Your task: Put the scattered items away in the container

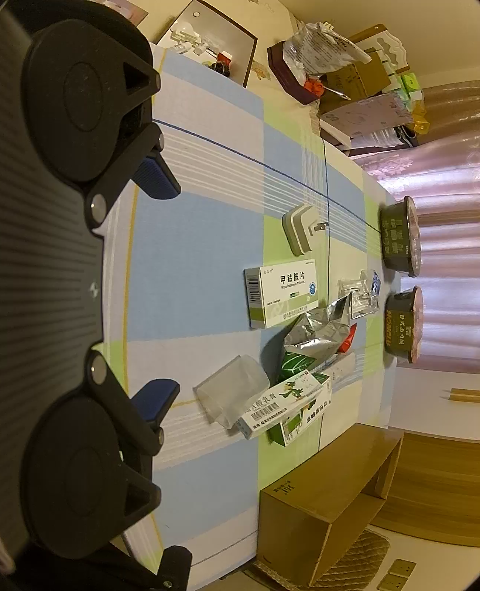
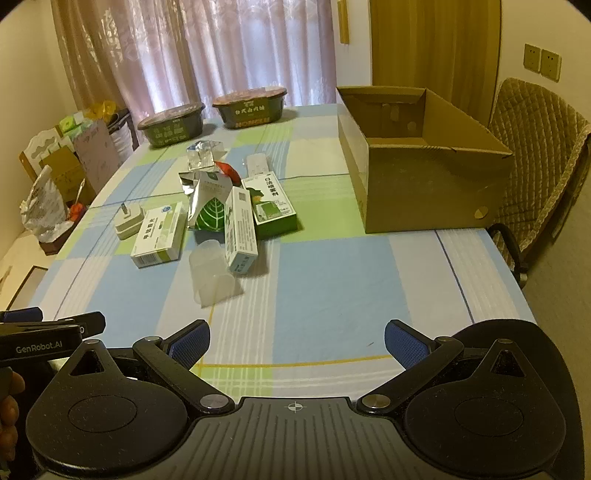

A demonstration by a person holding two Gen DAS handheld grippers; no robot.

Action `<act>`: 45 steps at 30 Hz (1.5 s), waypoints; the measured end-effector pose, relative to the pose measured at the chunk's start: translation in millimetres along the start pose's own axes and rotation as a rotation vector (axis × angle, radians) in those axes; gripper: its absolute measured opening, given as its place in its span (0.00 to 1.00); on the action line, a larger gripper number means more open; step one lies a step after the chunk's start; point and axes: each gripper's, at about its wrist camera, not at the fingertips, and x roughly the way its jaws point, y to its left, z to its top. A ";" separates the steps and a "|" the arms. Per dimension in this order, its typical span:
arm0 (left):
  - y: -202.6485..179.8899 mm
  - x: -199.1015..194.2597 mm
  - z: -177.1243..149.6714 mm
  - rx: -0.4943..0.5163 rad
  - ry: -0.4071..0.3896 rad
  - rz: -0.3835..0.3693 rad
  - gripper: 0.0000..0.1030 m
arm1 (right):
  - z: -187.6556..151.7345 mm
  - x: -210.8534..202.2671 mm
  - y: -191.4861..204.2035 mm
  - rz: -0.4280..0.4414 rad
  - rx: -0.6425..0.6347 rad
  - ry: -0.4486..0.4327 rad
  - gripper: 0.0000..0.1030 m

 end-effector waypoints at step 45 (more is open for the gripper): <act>-0.8 6.3 -1.6 0.016 0.036 0.012 0.99 | 0.4 6.7 -3.0 -0.001 0.023 0.020 1.00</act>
